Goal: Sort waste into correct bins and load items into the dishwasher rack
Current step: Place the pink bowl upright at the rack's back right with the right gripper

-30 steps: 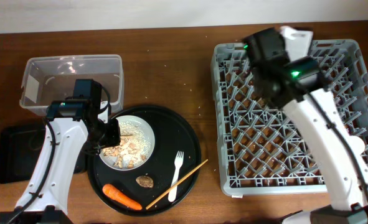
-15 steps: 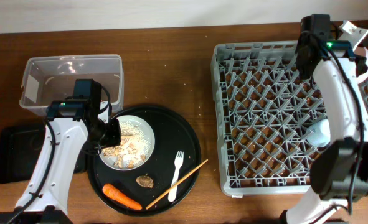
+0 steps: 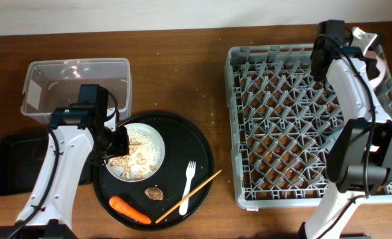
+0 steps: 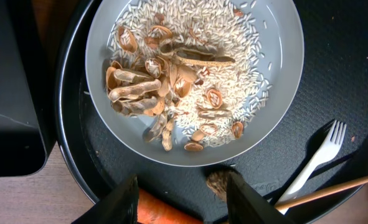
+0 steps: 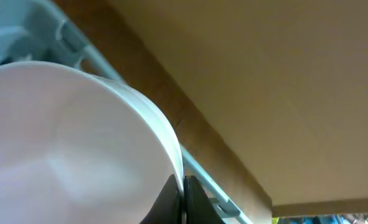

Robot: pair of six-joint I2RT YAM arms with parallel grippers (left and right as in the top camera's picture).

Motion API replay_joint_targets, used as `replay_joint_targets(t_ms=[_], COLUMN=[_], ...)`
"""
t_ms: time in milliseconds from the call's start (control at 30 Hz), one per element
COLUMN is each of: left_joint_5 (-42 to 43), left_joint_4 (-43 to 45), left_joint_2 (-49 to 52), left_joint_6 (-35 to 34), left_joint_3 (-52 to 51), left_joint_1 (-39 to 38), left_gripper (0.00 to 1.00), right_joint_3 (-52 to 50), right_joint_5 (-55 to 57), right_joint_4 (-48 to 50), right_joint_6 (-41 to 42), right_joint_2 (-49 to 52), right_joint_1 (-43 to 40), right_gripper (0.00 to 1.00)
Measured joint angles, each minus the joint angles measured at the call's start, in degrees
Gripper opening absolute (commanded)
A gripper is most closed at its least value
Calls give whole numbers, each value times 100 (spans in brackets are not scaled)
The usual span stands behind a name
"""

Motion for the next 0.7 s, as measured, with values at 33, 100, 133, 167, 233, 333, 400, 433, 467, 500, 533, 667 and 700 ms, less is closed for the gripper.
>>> replay_joint_targets(t_ms=[33, 100, 133, 167, 233, 333, 400, 433, 467, 500, 533, 667, 700], left_joint_5=[0, 0, 0, 2, 2, 0, 2, 0, 2, 2, 2, 61, 92], left_joint_4=[0, 2, 2, 4, 7, 7, 7, 7, 4, 7, 7, 9, 7], left_joint_2=[0, 0, 0, 0, 0, 0, 0, 0, 0, 0, 0, 0, 0], left_joint_6=[2, 0, 2, 2, 0, 0, 0, 0, 0, 0, 0, 0, 2], left_joint_3=[0, 0, 0, 0, 0, 0, 0, 0, 0, 0, 0, 0, 0], left_joint_1=[0, 0, 0, 0, 0, 0, 0, 0, 0, 0, 0, 0, 0], left_gripper=[45, 45, 45, 46, 46, 46, 46, 46, 46, 46, 46, 46, 46], right_joint_3=[0, -15, -39, -120, -264, -354, -354, -354, -354, -354, -354, -365, -365], right_joint_5=[-111, -258, -286, -240, -214, -227, -173, -136, -90, -35, 37, 258, 286], right_joint_4=[13, 17, 46, 96, 157, 111, 35, -2, -35, -52, -59, -164, -251], right_joint_6=[-153, -332, -374, -396, -354, -225, -175, -164, -157, -151, -127, -52, -42], right_joint_2=[26, 48, 46, 44, 24, 22, 22, 22, 22, 22, 22, 22, 22], right_joint_1=[0, 0, 0, 2, 26, 92, 175, 221, 264, 297, 321, 468, 544], right_gripper=[4, 4, 4, 4, 4, 4, 4, 4, 4, 4, 4, 4, 4])
